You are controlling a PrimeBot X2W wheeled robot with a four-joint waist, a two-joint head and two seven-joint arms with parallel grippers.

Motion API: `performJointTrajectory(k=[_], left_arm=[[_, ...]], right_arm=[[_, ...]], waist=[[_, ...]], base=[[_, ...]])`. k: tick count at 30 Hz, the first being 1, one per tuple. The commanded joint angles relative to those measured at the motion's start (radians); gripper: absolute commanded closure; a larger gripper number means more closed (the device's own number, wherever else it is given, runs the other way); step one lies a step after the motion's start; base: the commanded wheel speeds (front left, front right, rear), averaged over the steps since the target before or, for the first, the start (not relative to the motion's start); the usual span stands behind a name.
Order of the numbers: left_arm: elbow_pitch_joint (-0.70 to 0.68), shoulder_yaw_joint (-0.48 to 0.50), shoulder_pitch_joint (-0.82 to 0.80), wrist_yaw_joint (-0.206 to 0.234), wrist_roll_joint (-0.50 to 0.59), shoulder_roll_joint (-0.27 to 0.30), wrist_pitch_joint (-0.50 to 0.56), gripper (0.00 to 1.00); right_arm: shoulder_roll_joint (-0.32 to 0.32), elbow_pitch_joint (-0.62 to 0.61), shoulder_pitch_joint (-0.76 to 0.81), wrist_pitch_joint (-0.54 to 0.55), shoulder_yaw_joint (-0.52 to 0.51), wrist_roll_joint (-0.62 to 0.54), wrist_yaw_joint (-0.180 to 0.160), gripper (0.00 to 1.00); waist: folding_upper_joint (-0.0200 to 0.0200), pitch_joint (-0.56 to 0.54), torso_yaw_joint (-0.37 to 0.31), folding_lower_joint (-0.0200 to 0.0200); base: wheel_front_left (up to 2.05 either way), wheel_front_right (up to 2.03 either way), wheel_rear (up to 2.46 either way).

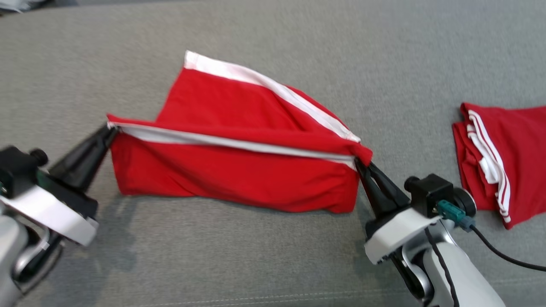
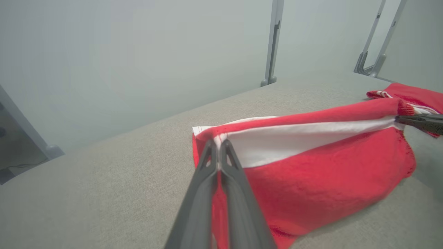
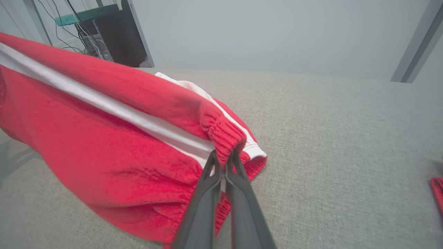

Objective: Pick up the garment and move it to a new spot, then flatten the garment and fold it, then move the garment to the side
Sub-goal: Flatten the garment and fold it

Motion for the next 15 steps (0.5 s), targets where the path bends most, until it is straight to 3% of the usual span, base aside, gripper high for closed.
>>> performJointTrajectory(k=[1, 9, 15], left_arm=[[-0.016, 0.036, -0.074, 0.001, -0.008, 0.069, -0.006, 1.0], [-0.038, 0.022, -0.242, 0.001, 0.001, 0.195, -0.006, 1.0], [-0.037, 0.056, -0.293, 0.001, 0.018, 0.248, -0.006, 1.0]], right_arm=[[0.006, -0.033, -0.034, -0.022, 0.03, 0.008, 0.001, 1.0], [0.006, -0.053, -0.123, -0.132, 0.077, 0.083, 0.001, 1.0], [0.006, -0.091, -0.167, -0.159, 0.115, 0.13, 0.001, 1.0]], waist=[[0.0, 0.086, -0.064, 0.0], [0.0, 0.24, -0.158, 0.0], [0.0, 0.297, -0.209, 0.0]], base=[[0.0, 0.0, 0.0], [0.0, 0.0, 0.0], [0.0, 0.0, 0.0]])
